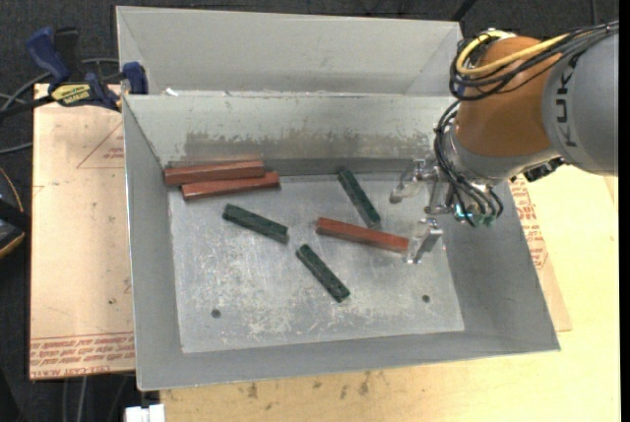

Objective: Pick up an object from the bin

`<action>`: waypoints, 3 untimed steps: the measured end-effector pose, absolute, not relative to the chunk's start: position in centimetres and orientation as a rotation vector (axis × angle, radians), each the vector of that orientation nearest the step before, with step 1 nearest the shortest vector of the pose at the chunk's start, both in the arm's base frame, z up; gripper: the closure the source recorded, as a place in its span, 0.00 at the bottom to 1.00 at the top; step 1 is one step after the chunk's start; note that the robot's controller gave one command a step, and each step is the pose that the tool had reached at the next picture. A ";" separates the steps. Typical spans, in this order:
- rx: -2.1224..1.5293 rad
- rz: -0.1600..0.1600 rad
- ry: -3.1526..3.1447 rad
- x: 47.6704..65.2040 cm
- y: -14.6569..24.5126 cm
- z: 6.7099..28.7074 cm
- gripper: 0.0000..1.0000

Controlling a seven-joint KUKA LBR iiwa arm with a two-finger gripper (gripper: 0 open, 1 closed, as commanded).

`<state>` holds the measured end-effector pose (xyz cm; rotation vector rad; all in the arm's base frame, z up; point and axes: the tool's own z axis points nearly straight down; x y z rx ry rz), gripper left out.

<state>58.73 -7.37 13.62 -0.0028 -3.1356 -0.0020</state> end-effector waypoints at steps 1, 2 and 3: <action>0.000 -0.001 -3.143 58.9 -7.4 14.0 0.00; -0.106 0.000 -3.163 59.6 -6.7 7.9 1.00; -0.105 0.000 -3.163 59.6 -6.7 7.9 1.00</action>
Offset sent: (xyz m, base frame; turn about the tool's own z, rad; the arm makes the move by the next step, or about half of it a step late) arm 0.0015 0.0063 -0.0662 0.0656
